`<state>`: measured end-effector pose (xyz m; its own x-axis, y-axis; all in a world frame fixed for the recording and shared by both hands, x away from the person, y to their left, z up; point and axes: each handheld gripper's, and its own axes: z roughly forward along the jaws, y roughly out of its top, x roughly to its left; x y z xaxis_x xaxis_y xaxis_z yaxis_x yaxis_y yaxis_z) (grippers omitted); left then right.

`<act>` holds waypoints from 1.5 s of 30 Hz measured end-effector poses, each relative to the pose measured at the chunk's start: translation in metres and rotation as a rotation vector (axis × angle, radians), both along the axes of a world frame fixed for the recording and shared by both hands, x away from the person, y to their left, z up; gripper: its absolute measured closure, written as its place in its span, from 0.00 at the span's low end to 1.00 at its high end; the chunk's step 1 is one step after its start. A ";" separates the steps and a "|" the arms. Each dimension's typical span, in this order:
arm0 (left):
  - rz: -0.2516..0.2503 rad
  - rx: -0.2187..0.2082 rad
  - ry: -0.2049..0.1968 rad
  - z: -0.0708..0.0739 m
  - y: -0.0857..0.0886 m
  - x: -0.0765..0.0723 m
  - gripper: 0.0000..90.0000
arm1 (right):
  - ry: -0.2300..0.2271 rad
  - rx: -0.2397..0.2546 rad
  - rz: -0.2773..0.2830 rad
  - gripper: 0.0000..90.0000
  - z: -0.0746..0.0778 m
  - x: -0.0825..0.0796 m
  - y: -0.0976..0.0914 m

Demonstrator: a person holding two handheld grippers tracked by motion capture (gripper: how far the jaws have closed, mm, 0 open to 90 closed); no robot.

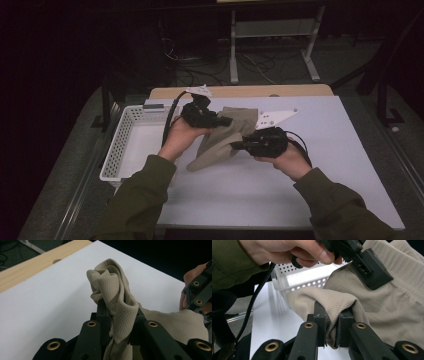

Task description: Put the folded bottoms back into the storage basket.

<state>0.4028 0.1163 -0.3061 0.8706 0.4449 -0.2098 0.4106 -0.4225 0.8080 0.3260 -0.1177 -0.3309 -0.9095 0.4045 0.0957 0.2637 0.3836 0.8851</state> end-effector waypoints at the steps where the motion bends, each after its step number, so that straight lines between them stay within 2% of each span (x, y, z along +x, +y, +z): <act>1: 0.003 -0.002 -0.002 0.002 0.003 0.000 0.85 | -0.002 0.002 0.002 0.89 0.002 0.002 0.002; 11: 0.038 -0.010 -0.038 0.018 0.040 0.003 0.85 | -0.017 0.011 0.033 0.89 0.016 0.013 0.030; 23: 0.092 -0.013 -0.074 0.027 0.089 0.004 0.85 | -0.037 0.007 0.073 0.89 0.026 0.025 0.074; 31: 0.126 -0.002 -0.088 0.027 0.116 0.005 0.85 | -0.050 -0.006 0.104 0.89 0.028 0.032 0.107; 45: 0.195 0.020 -0.100 0.016 0.168 0.006 0.85 | -0.031 -0.014 0.143 0.89 0.018 0.042 0.161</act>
